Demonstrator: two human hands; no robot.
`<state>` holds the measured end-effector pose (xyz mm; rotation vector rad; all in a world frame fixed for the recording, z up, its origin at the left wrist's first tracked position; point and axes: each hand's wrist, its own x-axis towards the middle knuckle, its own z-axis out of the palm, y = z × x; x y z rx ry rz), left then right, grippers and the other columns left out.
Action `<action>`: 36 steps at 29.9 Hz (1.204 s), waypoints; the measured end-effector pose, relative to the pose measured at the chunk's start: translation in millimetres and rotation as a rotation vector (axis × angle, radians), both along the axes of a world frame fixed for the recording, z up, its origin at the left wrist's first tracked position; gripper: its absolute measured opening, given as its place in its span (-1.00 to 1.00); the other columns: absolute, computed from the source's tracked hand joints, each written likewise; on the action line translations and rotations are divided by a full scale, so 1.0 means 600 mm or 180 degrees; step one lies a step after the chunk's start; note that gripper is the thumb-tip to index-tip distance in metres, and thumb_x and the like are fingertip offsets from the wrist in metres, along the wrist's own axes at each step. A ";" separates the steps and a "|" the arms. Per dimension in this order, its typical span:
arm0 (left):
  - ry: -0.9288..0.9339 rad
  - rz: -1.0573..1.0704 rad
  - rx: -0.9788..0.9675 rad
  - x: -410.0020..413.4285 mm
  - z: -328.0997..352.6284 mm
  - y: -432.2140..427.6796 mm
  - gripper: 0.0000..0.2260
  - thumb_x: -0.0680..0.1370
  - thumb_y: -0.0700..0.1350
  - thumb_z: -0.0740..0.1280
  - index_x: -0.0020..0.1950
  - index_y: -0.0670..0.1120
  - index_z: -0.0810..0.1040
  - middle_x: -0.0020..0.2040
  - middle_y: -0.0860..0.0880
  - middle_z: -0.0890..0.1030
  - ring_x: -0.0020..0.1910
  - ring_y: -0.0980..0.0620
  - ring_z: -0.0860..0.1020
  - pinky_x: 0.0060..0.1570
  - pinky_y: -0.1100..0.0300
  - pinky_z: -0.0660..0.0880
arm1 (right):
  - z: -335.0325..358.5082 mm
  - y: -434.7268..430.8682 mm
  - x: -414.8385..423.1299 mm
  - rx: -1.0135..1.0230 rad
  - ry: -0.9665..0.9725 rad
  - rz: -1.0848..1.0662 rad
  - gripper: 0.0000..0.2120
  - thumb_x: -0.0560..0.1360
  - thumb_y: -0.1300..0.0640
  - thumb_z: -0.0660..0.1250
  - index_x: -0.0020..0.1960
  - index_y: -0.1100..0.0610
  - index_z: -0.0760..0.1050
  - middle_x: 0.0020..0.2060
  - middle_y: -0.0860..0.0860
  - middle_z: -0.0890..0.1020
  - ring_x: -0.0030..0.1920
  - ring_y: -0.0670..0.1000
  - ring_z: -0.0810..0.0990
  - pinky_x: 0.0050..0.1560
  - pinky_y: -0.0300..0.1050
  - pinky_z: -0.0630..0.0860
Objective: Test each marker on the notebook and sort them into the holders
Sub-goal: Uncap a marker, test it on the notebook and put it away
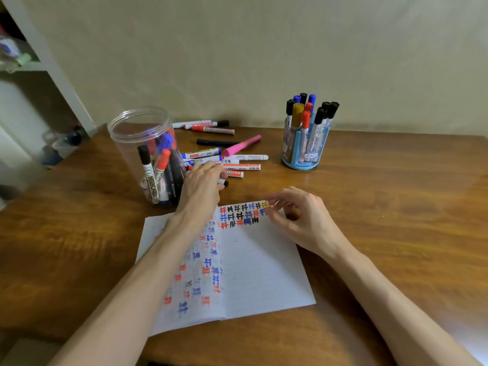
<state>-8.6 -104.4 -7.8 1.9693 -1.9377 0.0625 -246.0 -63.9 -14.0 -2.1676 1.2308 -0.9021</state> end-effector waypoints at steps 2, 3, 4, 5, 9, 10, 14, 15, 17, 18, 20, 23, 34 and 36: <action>-0.0012 -0.0227 0.0033 -0.001 0.005 -0.005 -0.78 0.57 -0.13 0.46 0.21 0.00 0.63 0.26 -0.01 0.60 0.32 -0.04 0.45 0.33 0.02 0.40 | -0.001 -0.001 0.000 0.0019 -0.0016 -0.0018 -0.76 0.59 0.09 0.46 0.25 0.04 0.68 0.08 -0.10 0.69 0.02 -0.18 0.67 0.01 -0.27 0.66; 0.0068 -0.0409 -0.0017 -0.004 0.008 -0.005 -0.82 0.58 -0.12 0.45 0.18 0.00 0.64 0.24 0.00 0.60 0.34 -0.03 0.44 0.36 0.01 0.37 | -0.002 -0.001 0.000 0.0005 -0.0032 -0.0029 -0.76 0.59 0.09 0.46 0.25 0.04 0.68 0.07 -0.11 0.69 0.02 -0.18 0.67 0.02 -0.24 0.66; 0.0208 -0.0603 -0.0107 -0.009 0.009 -0.005 -0.84 0.58 -0.11 0.44 0.15 0.00 0.64 0.22 0.02 0.60 0.35 -0.02 0.43 0.39 0.00 0.34 | -0.003 -0.002 0.000 -0.0011 -0.0050 -0.0043 -0.76 0.59 0.09 0.46 0.25 0.03 0.68 0.06 -0.12 0.69 0.02 -0.18 0.67 0.02 -0.21 0.67; 0.0377 -0.0793 -0.0224 -0.016 0.011 -0.003 -0.87 0.58 -0.12 0.44 0.12 0.00 0.63 0.20 0.04 0.60 0.35 0.01 0.44 0.40 0.00 0.33 | -0.005 -0.003 -0.001 -0.0037 -0.0089 -0.0067 -0.76 0.59 0.10 0.46 0.25 0.03 0.68 0.04 -0.13 0.69 0.02 -0.18 0.67 0.01 -0.18 0.68; 0.0777 -0.1345 -0.0576 -0.059 0.021 0.013 -0.87 0.56 -0.14 0.46 0.09 -0.02 0.62 0.10 0.07 0.63 0.24 0.10 0.52 0.35 0.01 0.42 | -0.011 -0.005 -0.001 -0.0032 -0.0343 -0.0234 -0.66 0.57 0.11 0.50 0.33 0.06 0.63 0.00 -0.12 0.69 -0.01 -0.16 0.69 -0.01 -0.14 0.69; 0.0815 -0.1456 -0.0643 -0.070 0.025 0.019 -0.86 0.55 -0.15 0.47 0.09 -0.04 0.62 0.07 0.07 0.65 0.22 0.10 0.54 0.34 0.03 0.42 | -0.010 -0.004 -0.001 -0.0001 -0.0427 -0.0263 -0.63 0.56 0.11 0.51 0.36 0.06 0.61 0.00 -0.11 0.69 -0.02 -0.15 0.69 -0.02 -0.15 0.68; 0.1086 -0.1825 -0.0709 -0.110 0.036 0.043 -0.84 0.54 -0.14 0.50 0.09 -0.07 0.63 0.02 0.06 0.65 0.10 0.18 0.54 0.17 0.37 0.40 | -0.007 -0.005 -0.002 0.0097 -0.0641 -0.0310 -0.65 0.55 0.06 0.52 0.31 0.02 0.58 -0.05 -0.11 0.71 -0.07 -0.11 0.71 -0.06 -0.16 0.68; 0.1174 -0.1878 -0.0693 -0.117 0.037 0.048 -0.83 0.53 -0.13 0.50 0.10 -0.06 0.63 0.03 0.06 0.64 0.09 0.20 0.53 0.12 0.42 0.41 | -0.008 -0.006 -0.001 0.0094 -0.0712 -0.0315 -0.73 0.56 0.08 0.50 0.24 0.02 0.60 -0.08 -0.12 0.73 -0.07 -0.10 0.73 -0.06 -0.11 0.68; 0.1332 -0.1911 -0.0629 -0.122 0.038 0.056 -0.78 0.53 -0.09 0.51 0.15 -0.04 0.62 0.09 0.08 0.62 0.15 0.22 0.52 0.12 0.44 0.44 | -0.009 -0.005 -0.002 0.0088 -0.0864 -0.0310 -0.85 0.58 0.15 0.47 0.11 -0.03 0.64 -0.11 -0.16 0.74 -0.07 -0.10 0.73 -0.06 -0.09 0.68; 0.1392 -0.1879 -0.0571 -0.120 0.038 0.058 -0.72 0.52 -0.06 0.52 0.21 -0.02 0.60 0.16 0.09 0.61 0.20 0.24 0.50 0.14 0.47 0.43 | -0.007 -0.003 -0.002 0.0092 -0.0930 -0.0327 -0.85 0.58 0.17 0.47 0.07 -0.07 0.65 -0.12 -0.19 0.74 -0.07 -0.12 0.73 -0.05 -0.13 0.67; 0.1455 -0.1700 -0.0346 -0.106 0.032 0.062 -0.57 0.50 -0.01 0.53 0.34 0.03 0.54 0.28 0.12 0.57 0.28 0.27 0.46 0.17 0.48 0.40 | -0.002 0.000 -0.002 0.0227 -0.1185 -0.0379 -0.89 0.60 0.13 0.47 0.04 -0.09 0.65 -0.13 -0.15 0.76 -0.09 -0.10 0.75 -0.06 -0.13 0.69; 0.1277 -0.1277 0.0066 -0.079 0.017 0.068 -0.53 0.51 -0.02 0.52 0.40 0.07 0.51 0.32 0.13 0.56 0.24 0.29 0.45 0.13 0.39 0.43 | 0.011 0.005 -0.001 0.0624 -0.1698 -0.0564 -0.90 0.62 0.07 0.44 0.09 0.07 0.67 -0.10 -0.08 0.78 -0.11 -0.03 0.77 -0.06 -0.11 0.72; 0.1485 -0.1450 0.0178 -0.059 0.002 0.086 -0.76 0.63 -0.08 0.36 0.29 -0.03 0.62 0.08 0.08 0.66 0.07 0.20 0.60 -0.03 0.32 0.58 | 0.021 0.020 0.014 0.0899 -0.1803 -0.0768 -0.68 0.53 -0.18 0.43 -0.13 0.08 0.65 -0.24 0.04 0.74 -0.12 0.05 0.76 -0.03 0.02 0.71; 0.1556 -0.1514 0.0249 -0.056 0.005 0.089 -0.78 0.65 -0.10 0.32 0.28 -0.06 0.63 0.04 0.06 0.65 0.04 0.20 0.59 -0.04 0.29 0.56 | 0.022 0.022 0.015 0.0811 -0.1682 -0.0706 -0.67 0.56 -0.15 0.42 -0.18 0.10 0.65 -0.26 0.04 0.74 -0.16 0.04 0.75 -0.10 -0.07 0.68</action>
